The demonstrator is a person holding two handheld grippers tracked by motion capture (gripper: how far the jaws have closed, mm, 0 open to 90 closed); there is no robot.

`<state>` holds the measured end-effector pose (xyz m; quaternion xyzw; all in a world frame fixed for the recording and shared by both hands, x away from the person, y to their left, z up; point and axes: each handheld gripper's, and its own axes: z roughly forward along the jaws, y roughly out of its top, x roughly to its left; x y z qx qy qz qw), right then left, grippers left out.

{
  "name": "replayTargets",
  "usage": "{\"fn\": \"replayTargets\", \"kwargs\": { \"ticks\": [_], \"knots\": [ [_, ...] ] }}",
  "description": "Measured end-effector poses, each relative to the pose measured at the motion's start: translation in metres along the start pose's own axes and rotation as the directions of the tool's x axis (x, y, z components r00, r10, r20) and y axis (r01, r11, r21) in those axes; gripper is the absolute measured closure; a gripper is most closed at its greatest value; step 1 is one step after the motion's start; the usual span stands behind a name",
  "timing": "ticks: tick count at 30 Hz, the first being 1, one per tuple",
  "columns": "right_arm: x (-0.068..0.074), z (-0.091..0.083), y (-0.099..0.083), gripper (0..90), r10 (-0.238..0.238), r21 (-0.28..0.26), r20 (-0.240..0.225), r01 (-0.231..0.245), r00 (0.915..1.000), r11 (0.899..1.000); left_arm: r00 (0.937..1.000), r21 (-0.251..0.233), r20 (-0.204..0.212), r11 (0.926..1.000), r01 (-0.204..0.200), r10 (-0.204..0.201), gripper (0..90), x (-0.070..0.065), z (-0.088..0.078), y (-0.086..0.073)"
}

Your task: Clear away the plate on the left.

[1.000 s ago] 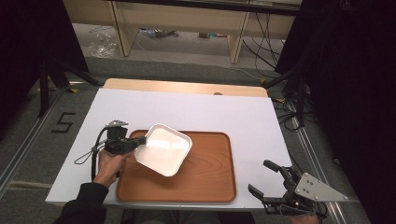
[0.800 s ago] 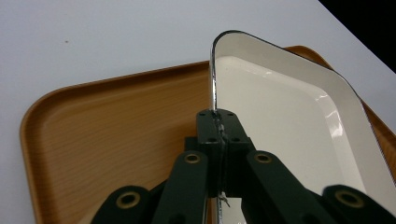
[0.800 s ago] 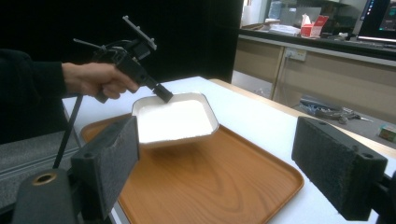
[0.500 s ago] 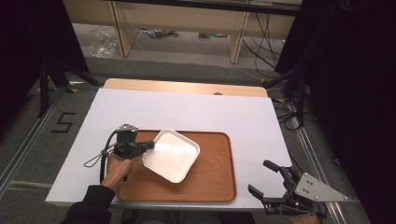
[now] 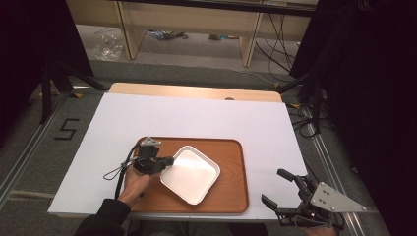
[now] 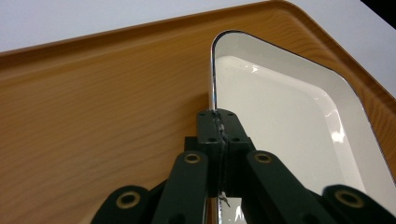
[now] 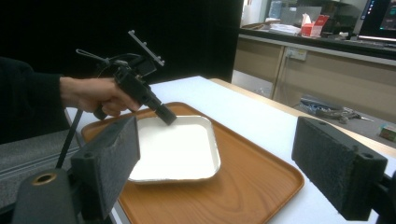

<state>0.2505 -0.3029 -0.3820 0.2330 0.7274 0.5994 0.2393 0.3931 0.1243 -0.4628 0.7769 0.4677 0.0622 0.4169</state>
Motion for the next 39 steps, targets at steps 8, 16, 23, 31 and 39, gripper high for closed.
{"fn": "replayTargets", "kwargs": {
  "ticks": [8,16,23,31,39],
  "knots": [
    [0.000,0.000,0.000,15.9,0.000,-0.004,0.002,0.000,1.0000,1.000,0.9998,0.009,0.010,0.9998,-0.018,0.018,88.4,-0.007,0.004,-0.001],
    [0.000,0.000,0.000,15.9,-0.006,-0.007,0.002,0.006,1.0000,1.000,0.9998,0.012,-0.001,0.9997,-0.020,0.020,88.4,-0.007,0.005,-0.003],
    [0.000,0.000,0.000,15.9,-0.004,-0.007,0.000,0.004,1.0000,1.000,0.9990,0.027,-0.011,0.9987,-0.044,0.044,88.3,-0.004,0.006,-0.005],
    [0.000,0.000,0.000,15.9,-0.004,-0.001,0.003,0.004,1.0000,1.000,0.9995,0.059,-0.007,0.9978,-0.030,0.031,88.0,-0.001,0.006,-0.010],
    [0.002,-0.001,0.000,15.9,0.019,0.016,-0.002,-0.019,0.9998,1.000,0.9995,0.110,-0.014,0.9936,-0.027,0.029,86.0,-0.003,0.002,-0.018]
  ]
}}
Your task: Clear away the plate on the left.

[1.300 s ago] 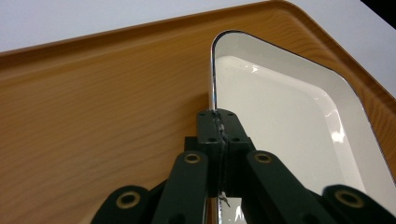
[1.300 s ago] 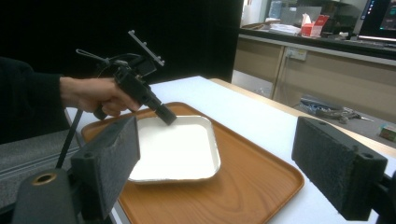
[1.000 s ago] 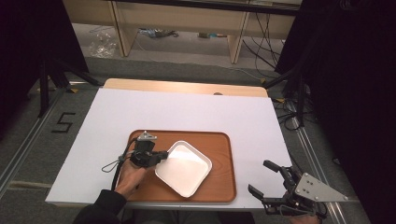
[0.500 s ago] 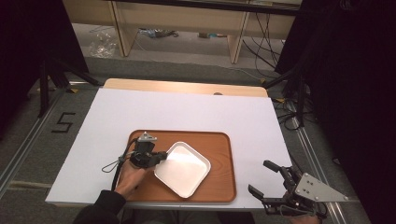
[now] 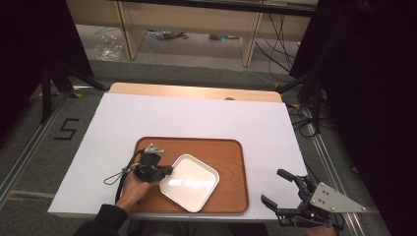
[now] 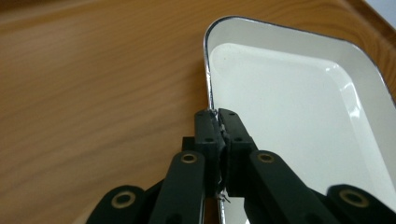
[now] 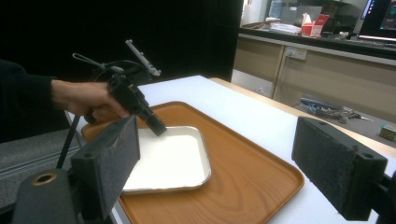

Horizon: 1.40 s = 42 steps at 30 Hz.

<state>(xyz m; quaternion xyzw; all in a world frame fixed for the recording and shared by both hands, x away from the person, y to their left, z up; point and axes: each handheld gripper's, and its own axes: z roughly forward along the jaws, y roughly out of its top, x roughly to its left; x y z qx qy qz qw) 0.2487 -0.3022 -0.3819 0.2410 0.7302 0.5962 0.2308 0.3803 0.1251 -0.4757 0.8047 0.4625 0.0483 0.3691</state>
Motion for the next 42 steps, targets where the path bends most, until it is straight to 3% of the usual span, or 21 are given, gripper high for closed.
{"fn": "replayTargets", "kwargs": {
  "ticks": [2,3,6,7,11,13,15,17,18,25,26,27,28,29,31,42],
  "knots": [
    [0.000,0.001,0.000,15.9,0.002,-0.009,-0.008,-0.003,1.0000,1.000,0.9999,0.024,-0.005,0.9996,-0.014,0.014,85.5,0.002,-0.001,-0.001],
    [-0.001,0.002,0.000,16.0,-0.016,-0.021,-0.005,0.016,0.9999,1.000,1.0000,0.020,-0.002,0.9998,-0.008,0.008,85.2,0.002,0.000,-0.002],
    [0.000,0.000,0.000,15.9,0.003,-0.002,-0.004,-0.003,1.0000,1.000,1.0000,0.006,0.001,1.0000,0.005,-0.005,85.1,0.002,0.000,-0.003],
    [-0.002,0.000,0.000,15.9,-0.017,-0.006,-0.002,0.017,0.9998,1.000,1.0000,0.019,-0.001,0.9998,-0.009,0.009,84.9,0.003,-0.001,-0.003],
    [0.000,0.000,0.000,15.9,0.000,-0.002,0.001,0.000,1.0000,1.000,1.0000,0.027,-0.005,0.9996,-0.003,0.003,84.4,0.003,-0.003,-0.005],
    [-0.002,0.002,0.000,15.9,-0.017,-0.020,-0.001,0.017,0.9999,1.000,0.9999,0.028,-0.004,0.9995,0.010,-0.010,84.2,0.004,-0.006,-0.008],
    [0.000,0.000,0.000,16.0,0.000,0.001,0.000,0.000,1.0000,1.000,0.9998,0.049,-0.017,0.9988,0.000,0.001,83.7,0.004,-0.010,-0.009],
    [-0.002,0.001,0.000,16.0,-0.017,-0.027,-0.005,0.017,0.9998,1.000,0.9995,0.049,-0.030,0.9988,-0.004,0.006,83.0,0.003,-0.012,-0.011],
    [-0.002,0.001,0.000,15.9,-0.018,-0.012,0.004,0.018,0.9998,1.000,0.9994,0.056,-0.031,0.9984,-0.009,0.011,82.7,0.003,-0.013,-0.012],
    [-0.002,0.002,0.000,16.0,-0.018,-0.019,0.001,0.018,0.9998,1.000,0.9995,0.070,-0.030,0.9974,0.017,-0.015,81.3,0.001,-0.022,-0.020],
    [0.000,0.001,0.000,16.0,0.004,-0.008,-0.011,-0.004,0.9999,1.000,0.9993,0.082,-0.033,0.9965,0.019,-0.016,81.0,0.001,-0.023,-0.020],
    [-0.001,0.001,0.000,16.0,-0.011,-0.006,0.002,0.011,0.9999,1.000,0.9993,0.085,-0.035,0.9962,0.019,-0.016,80.9,0.001,-0.024,-0.021],
    [0.000,0.001,0.000,16.0,0.004,-0.009,-0.007,-0.004,1.0000,1.000,0.9988,0.082,-0.041,0.9961,0.032,-0.029,80.8,-0.001,-0.024,-0.021],
    [-0.002,0.002,-0.001,16.0,-0.020,-0.020,0.004,0.020,0.9998,1.000,0.9988,0.088,-0.040,0.9956,0.031,-0.028,80.5,-0.001,-0.025,-0.022],
    [-0.002,0.001,0.000,16.0,-0.023,-0.020,0.002,0.023,0.9997,1.000,0.9991,0.096,-0.038,0.9951,0.024,-0.021,79.9,-0.002,-0.025,-0.022],
    [0.000,0.000,0.000,16.1,-0.004,-0.003,-0.004,0.004,1.0000,1.000,0.9989,0.116,-0.035,0.9927,0.034,-0.030,77.8,-0.009,-0.027,-0.025]
  ]
}}
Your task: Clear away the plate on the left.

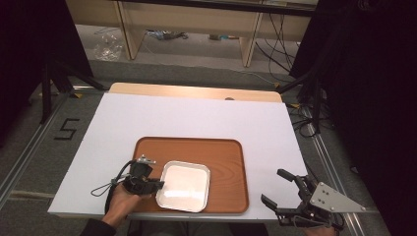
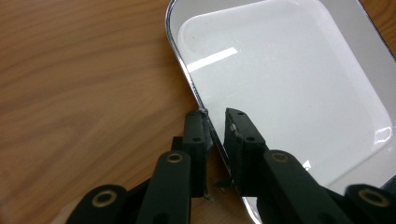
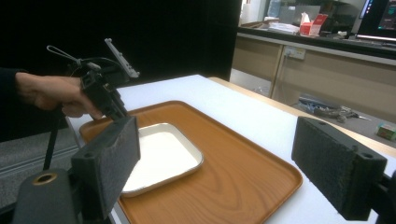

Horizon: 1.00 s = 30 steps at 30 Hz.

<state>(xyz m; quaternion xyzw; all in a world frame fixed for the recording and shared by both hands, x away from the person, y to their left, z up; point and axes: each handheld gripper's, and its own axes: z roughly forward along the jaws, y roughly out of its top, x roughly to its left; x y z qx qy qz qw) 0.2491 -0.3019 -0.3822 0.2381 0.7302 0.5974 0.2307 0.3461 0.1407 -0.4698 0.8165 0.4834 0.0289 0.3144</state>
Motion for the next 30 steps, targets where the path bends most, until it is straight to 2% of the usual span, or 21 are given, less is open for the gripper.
{"fn": "replayTargets", "kwargs": {
  "ticks": [2,8,9,10,11,13,15,19,20,21,22,23,24,27,30],
  "knots": [
    [-0.002,0.001,0.000,16.1,-0.016,-0.017,0.009,0.016,0.9998,1.000,1.0000,0.009,0.001,0.9999,-0.007,0.007,77.6,0.000,-0.001,-0.001],
    [-0.001,0.001,0.000,16.1,-0.014,-0.014,0.007,0.014,0.9999,1.000,0.9998,0.015,0.002,0.9997,-0.020,0.020,76.0,-0.004,-0.002,-0.003],
    [-0.001,0.001,0.000,16.1,-0.015,-0.016,0.006,0.015,0.9999,1.000,0.9999,0.016,0.006,0.9998,-0.009,0.009,75.7,-0.005,-0.002,-0.003],
    [-0.001,0.001,0.000,16.1,-0.016,-0.018,0.006,0.016,0.9999,1.000,0.9997,0.026,0.014,0.9994,-0.020,0.020,75.3,-0.005,-0.003,-0.004],
    [-0.002,0.001,0.000,16.1,-0.018,-0.021,0.005,0.018,0.9998,1.000,0.9997,0.024,0.022,0.9997,-0.008,0.007,74.9,-0.006,-0.003,-0.004],
    [-0.001,0.001,0.000,16.1,-0.016,-0.008,0.016,0.017,0.9997,1.000,0.9996,0.031,0.028,0.9995,-0.010,0.009,74.3,-0.009,-0.004,-0.005],
    [-0.001,0.001,0.000,16.1,-0.015,-0.016,0.004,0.015,0.9999,1.000,0.9996,0.028,0.022,0.9995,-0.017,0.016,73.6,-0.011,-0.004,-0.006],
    [-0.001,0.001,0.000,16.1,-0.021,-0.007,0.014,0.021,0.9997,1.000,0.9996,0.029,0.028,0.9995,-0.008,0.007,73.4,-0.012,-0.003,-0.006],
    [-0.001,0.002,-0.001,16.1,-0.020,-0.014,0.002,0.020,0.9998,1.000,0.9993,0.037,0.032,0.9991,-0.019,0.017,73.5,-0.012,-0.003,-0.006],
    [-0.001,0.001,-0.001,16.1,-0.017,-0.015,0.003,0.017,0.9998,1.000,0.9993,0.038,0.030,0.9989,-0.025,0.024,73.6,-0.013,-0.003,-0.006],
    [-0.001,0.001,0.000,16.1,-0.014,-0.015,0.006,0.014,0.9999,1.000,0.9996,0.028,0.026,0.9995,-0.012,0.011,73.5,-0.015,-0.002,-0.006],
    [-0.001,0.001,0.000,16.1,-0.016,-0.006,0.012,0.016,0.9998,1.000,0.9992,0.038,0.031,0.9989,-0.026,0.024,73.4,-0.015,-0.003,-0.006],
    [-0.001,0.001,-0.001,16.1,-0.020,-0.007,0.018,0.020,0.9996,1.000,0.9994,0.035,0.029,0.9991,-0.021,0.020,73.2,-0.016,-0.003,-0.006],
    [-0.001,0.001,0.000,16.1,-0.014,-0.015,0.005,0.014,0.9999,1.000,0.9992,0.037,0.032,0.9990,-0.024,0.023,72.8,-0.015,-0.003,-0.006],
    [-0.001,0.001,0.000,16.1,-0.017,-0.007,0.013,0.017,0.9998,1.000,0.9989,0.036,0.046,0.9993,-0.014,0.012,68.4,-0.015,-0.005,-0.006]
  ]
}}
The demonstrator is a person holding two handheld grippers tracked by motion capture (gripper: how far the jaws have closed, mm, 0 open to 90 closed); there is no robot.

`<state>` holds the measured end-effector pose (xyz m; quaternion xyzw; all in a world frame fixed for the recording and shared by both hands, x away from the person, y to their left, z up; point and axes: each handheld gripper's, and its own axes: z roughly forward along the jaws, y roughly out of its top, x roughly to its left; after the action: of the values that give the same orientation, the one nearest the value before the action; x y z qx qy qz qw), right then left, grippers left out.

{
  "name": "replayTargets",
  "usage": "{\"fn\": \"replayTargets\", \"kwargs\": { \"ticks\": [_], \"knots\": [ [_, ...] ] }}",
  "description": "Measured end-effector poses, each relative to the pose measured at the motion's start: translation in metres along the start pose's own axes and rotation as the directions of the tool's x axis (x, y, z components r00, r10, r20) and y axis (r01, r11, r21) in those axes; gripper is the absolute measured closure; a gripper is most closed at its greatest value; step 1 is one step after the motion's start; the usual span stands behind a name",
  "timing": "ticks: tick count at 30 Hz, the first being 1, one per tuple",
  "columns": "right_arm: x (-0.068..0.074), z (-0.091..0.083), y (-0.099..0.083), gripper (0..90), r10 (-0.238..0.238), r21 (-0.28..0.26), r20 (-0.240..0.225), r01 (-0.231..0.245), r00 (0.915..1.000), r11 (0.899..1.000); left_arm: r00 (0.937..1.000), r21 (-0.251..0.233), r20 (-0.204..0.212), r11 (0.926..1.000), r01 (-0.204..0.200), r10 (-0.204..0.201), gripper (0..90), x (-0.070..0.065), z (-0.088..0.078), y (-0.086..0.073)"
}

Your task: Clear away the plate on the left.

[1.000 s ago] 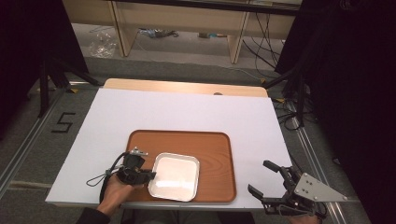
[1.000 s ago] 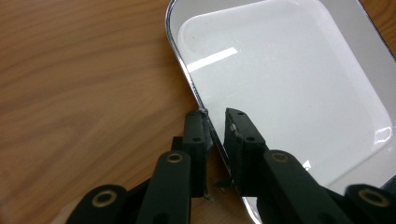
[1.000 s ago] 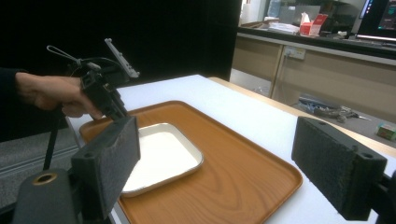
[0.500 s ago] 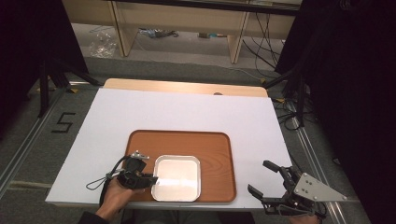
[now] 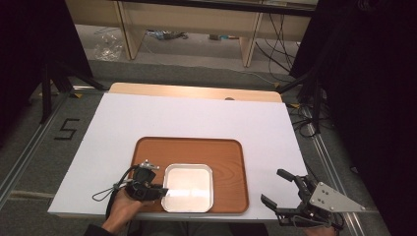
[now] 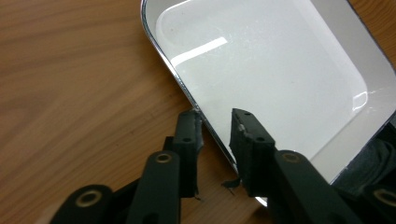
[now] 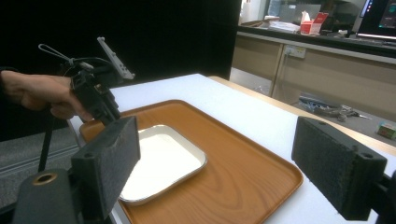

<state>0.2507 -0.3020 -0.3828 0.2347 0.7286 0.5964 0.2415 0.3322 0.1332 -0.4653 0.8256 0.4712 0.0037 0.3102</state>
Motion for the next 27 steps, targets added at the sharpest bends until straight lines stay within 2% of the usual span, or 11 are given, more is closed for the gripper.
{"fn": "replayTargets", "kwargs": {
  "ticks": [3,5,12,13,17,18,19,20,23,25,27],
  "knots": [
    [0.000,0.000,0.000,16.1,0.001,0.001,-0.002,-0.001,1.0000,1.000,0.9997,-0.009,0.004,0.9997,0.024,-0.024,61.8,0.000,-0.002,0.000],
    [0.000,0.000,0.000,16.1,-0.001,0.002,0.003,0.001,1.0000,1.000,0.9998,-0.008,0.012,0.9999,0.015,-0.015,57.0,0.001,-0.004,0.000],
    [0.000,0.000,0.000,16.1,0.003,-0.008,-0.009,-0.003,1.0000,1.000,0.9996,-0.049,-0.003,0.9984,0.029,-0.029,46.0,0.001,-0.009,0.001],
    [0.000,0.000,0.000,16.1,0.004,-0.007,-0.008,-0.004,1.0000,1.000,0.9989,-0.069,-0.015,0.9966,0.044,-0.045,45.2,0.001,-0.009,0.001],
    [0.000,0.000,0.000,16.1,0.003,-0.007,-0.008,-0.003,1.0000,1.000,0.9995,-0.077,-0.016,0.9967,0.026,-0.028,41.9,0.003,-0.015,0.002],
    [0.000,0.000,0.000,16.1,0.004,-0.007,-0.008,-0.004,1.0000,1.000,0.9988,-0.095,-0.024,0.9947,0.040,-0.042,41.4,0.002,-0.015,0.002],
    [0.000,0.000,0.000,16.1,0.001,0.001,0.004,-0.001,1.0000,1.000,0.9993,-0.100,-0.024,0.9947,0.027,-0.029,40.8,0.003,-0.017,0.002],
    [0.000,0.000,0.000,16.1,-0.002,0.000,0.005,0.002,1.0000,1.000,0.9988,-0.118,-0.023,0.9922,0.040,-0.043,40.2,0.002,-0.018,0.002],
    [0.000,0.000,0.000,16.1,0.004,-0.003,-0.005,-0.004,1.0000,1.000,0.9991,-0.153,-0.022,0.9877,0.034,-0.038,37.2,0.002,-0.021,0.002],
    [0.000,0.000,0.000,16.1,0.001,0.002,0.004,-0.001,1.0000,1.000,0.9995,-0.150,-0.031,0.9887,-0.001,-0.004,36.3,0.002,-0.025,0.002],
    [0.000,0.000,0.000,16.1,0.003,-0.007,-0.010,-0.003,0.9999,1.000,0.9992,-0.183,-0.038,0.9831,0.004,-0.011,35.6,0.001,-0.026,0.002]
  ]
}}
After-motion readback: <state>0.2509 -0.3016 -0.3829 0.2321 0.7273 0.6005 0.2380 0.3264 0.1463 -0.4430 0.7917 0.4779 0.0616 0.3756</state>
